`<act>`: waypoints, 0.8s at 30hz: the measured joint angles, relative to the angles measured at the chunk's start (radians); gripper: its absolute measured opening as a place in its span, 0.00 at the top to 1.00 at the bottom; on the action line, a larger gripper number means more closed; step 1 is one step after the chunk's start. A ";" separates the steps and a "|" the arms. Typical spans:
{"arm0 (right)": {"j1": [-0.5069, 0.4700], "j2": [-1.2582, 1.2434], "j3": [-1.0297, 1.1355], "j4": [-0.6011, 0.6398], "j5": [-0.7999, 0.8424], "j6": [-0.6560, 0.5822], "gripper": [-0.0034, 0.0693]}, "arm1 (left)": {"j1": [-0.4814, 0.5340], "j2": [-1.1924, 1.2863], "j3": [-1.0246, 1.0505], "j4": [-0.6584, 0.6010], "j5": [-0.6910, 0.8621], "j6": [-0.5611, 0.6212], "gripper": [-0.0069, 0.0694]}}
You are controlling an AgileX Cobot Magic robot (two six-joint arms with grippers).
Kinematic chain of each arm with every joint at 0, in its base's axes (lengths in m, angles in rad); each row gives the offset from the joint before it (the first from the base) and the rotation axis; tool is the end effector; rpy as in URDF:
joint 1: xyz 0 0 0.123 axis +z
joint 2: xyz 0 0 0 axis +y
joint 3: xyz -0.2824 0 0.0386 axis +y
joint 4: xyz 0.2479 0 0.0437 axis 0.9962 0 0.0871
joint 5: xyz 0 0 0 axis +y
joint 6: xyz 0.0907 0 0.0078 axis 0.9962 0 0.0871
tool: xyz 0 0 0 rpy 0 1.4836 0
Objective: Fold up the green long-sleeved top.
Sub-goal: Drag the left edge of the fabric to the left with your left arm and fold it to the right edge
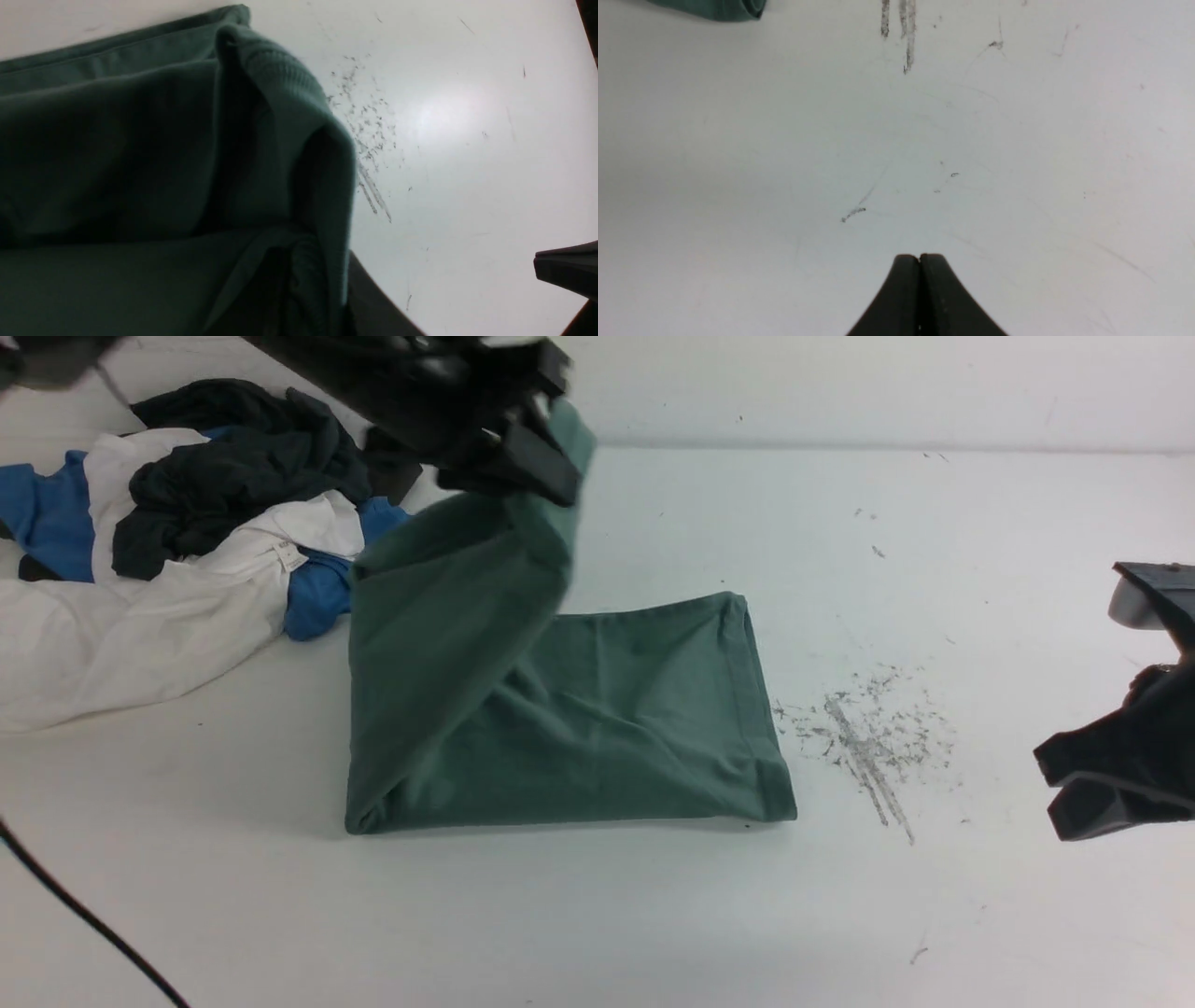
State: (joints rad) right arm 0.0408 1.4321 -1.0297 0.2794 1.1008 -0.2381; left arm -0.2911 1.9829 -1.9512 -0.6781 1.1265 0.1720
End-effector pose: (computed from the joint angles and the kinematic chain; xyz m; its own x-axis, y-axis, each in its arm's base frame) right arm 0.2582 0.0330 0.2642 -0.9699 -0.1450 -0.1954 -0.1879 0.9567 0.2224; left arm 0.4068 -0.1758 0.3403 -0.8656 0.1212 -0.4858 0.4111 0.7260 -0.5513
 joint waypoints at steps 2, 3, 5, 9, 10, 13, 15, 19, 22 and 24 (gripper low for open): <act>0.000 0.000 0.000 0.009 -0.010 0.000 0.97 | -0.051 0.047 0.000 -0.001 -0.069 0.017 0.80; 0.000 0.000 0.000 0.017 -0.017 0.000 0.97 | -0.076 0.074 0.000 -0.002 -0.101 0.027 0.80; 0.000 0.000 0.000 0.032 -0.025 0.000 0.97 | -0.114 0.121 0.000 -0.003 -0.153 0.034 0.79; 0.000 0.000 0.000 0.061 -0.027 0.000 0.97 | -0.165 0.215 0.001 -0.014 -0.212 0.034 0.70; 0.000 0.000 0.000 0.064 -0.027 0.000 0.97 | -0.170 0.232 0.002 -0.021 -0.216 0.034 0.65; 0.000 0.000 0.000 0.067 -0.030 -0.002 0.97 | -0.171 0.258 0.004 -0.040 -0.215 0.034 0.51; 0.000 0.000 0.000 0.069 -0.030 -0.002 0.97 | -0.167 0.259 0.004 -0.044 -0.207 0.035 0.44; 0.000 -0.004 0.000 0.071 -0.020 -0.003 0.97 | -0.141 0.247 -0.039 -0.051 -0.134 0.061 0.36; 0.000 -0.041 0.000 0.071 0.009 -0.013 0.97 | -0.100 0.223 -0.106 -0.052 -0.029 0.069 0.38; 0.000 -0.095 0.000 0.071 0.044 -0.017 0.97 | -0.062 0.202 -0.153 -0.052 0.043 0.062 0.43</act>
State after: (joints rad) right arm 0.0408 1.3375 -1.0297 0.3503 1.1447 -0.2555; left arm -0.3529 2.1850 -2.1043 -0.7299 1.1692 0.2344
